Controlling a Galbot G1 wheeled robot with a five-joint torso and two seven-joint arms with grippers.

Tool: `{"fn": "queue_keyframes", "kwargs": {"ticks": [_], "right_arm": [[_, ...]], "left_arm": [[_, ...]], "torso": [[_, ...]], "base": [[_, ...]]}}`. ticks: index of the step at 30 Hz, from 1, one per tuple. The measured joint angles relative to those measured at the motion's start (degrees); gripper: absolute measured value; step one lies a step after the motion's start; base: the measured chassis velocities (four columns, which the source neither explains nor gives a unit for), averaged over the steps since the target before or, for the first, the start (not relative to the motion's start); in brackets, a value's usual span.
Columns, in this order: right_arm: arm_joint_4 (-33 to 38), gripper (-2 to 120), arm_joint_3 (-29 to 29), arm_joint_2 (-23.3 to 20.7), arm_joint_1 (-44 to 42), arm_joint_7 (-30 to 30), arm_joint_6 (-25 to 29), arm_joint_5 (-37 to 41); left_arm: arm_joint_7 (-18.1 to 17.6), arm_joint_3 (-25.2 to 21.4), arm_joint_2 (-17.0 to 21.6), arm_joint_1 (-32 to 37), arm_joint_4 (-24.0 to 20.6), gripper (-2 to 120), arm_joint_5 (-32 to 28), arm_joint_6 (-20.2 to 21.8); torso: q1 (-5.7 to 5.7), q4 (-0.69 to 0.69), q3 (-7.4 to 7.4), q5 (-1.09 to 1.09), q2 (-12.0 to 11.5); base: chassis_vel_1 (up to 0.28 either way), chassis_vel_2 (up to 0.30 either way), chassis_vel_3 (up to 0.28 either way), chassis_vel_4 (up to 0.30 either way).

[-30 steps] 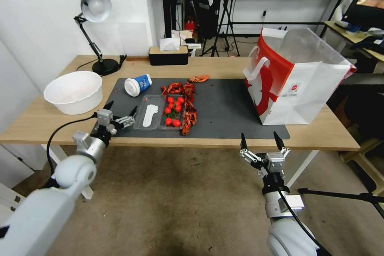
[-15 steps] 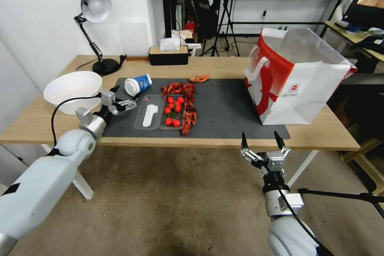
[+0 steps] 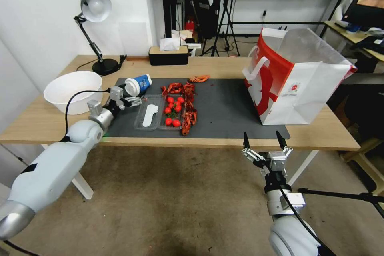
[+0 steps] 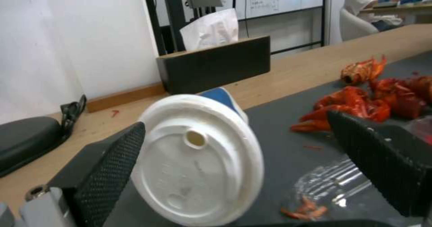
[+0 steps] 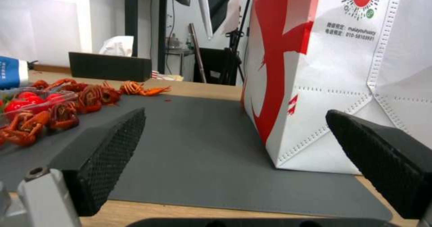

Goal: Pick up the trash from the table and place it into the takeout bag.

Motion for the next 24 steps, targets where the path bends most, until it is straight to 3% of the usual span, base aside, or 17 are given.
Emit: {"fn": "queue_keyframes", "kwargs": {"ticks": [4,9,17,24], "right_arm": [[-0.13,100,0.02,0.00,0.13,0.04,0.07,0.07],[-0.13,100,0.10,-0.07,0.08,0.08,0.16,0.11],[-0.11,100,0.10,-0.04,0.02,0.11,0.20,0.12],[-0.07,100,0.13,-0.05,-0.03,0.12,0.26,0.12]], "left_arm": [[0.16,2.42,-0.76,-4.10,4.30,100,1.33,-0.64],[0.39,3.91,-0.88,-6.03,6.46,100,1.78,-1.12],[3.40,7.57,-2.13,-11.65,13.35,100,1.59,-2.09],[4.60,8.39,-2.75,-12.28,15.19,100,1.00,-2.01]], "torso": [[0.00,-0.01,0.00,-0.01,0.00],[-0.01,0.00,0.00,0.00,0.00],[-0.01,-0.01,0.00,0.00,0.00],[-0.01,-0.01,0.00,0.00,0.00]], "base": [[0.000,0.000,0.000,0.000],[0.000,0.000,0.000,0.000],[0.000,0.000,0.000,0.000],[0.000,0.000,0.000,0.000]]}}
